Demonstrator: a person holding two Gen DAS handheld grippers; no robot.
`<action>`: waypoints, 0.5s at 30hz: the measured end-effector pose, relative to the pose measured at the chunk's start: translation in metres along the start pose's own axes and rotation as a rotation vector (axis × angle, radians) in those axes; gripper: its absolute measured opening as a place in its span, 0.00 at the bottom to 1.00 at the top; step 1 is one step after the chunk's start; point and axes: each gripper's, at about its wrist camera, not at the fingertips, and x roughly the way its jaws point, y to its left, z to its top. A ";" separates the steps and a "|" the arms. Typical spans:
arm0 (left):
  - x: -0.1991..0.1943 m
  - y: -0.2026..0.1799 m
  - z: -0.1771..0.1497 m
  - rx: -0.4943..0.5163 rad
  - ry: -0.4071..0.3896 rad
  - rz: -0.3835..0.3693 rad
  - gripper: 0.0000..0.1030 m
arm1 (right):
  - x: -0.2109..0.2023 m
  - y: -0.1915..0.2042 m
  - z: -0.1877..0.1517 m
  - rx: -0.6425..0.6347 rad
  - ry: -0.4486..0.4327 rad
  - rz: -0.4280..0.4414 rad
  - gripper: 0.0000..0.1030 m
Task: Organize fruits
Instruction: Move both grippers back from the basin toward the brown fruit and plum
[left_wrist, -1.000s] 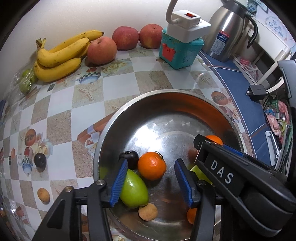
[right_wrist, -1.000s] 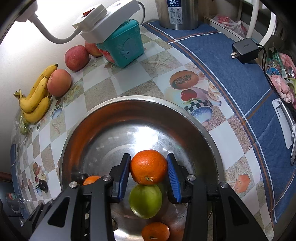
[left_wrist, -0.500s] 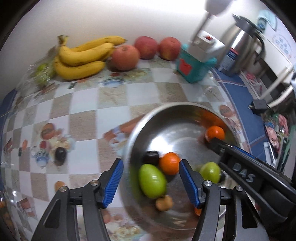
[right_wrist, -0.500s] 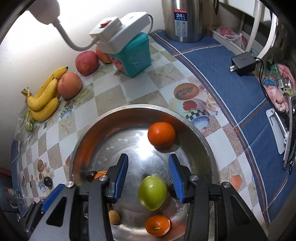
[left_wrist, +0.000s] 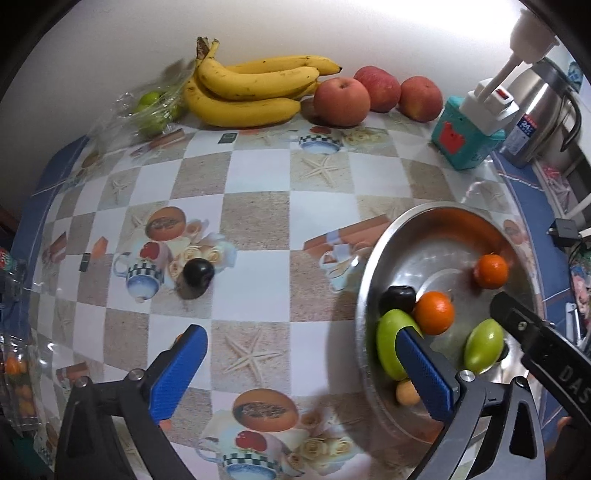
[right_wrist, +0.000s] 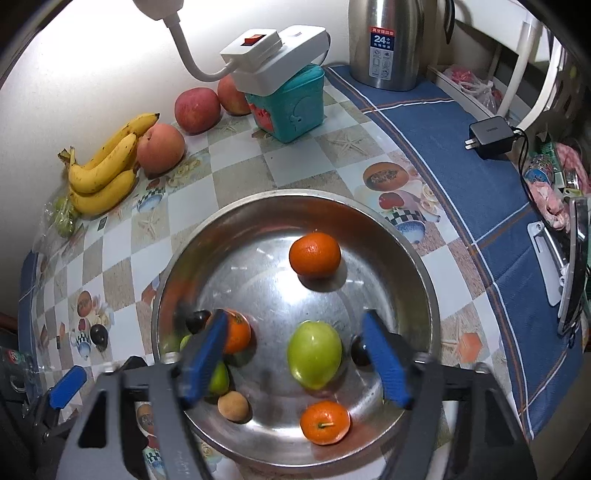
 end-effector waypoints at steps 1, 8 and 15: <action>0.001 0.001 -0.001 -0.002 0.004 0.003 1.00 | 0.000 0.001 -0.001 -0.004 0.000 0.002 0.82; 0.001 0.019 -0.002 -0.043 -0.004 0.023 1.00 | -0.002 0.003 -0.008 -0.023 -0.014 0.001 0.89; -0.006 0.037 -0.003 -0.042 -0.041 0.134 1.00 | -0.004 0.007 -0.010 -0.019 -0.036 0.016 0.90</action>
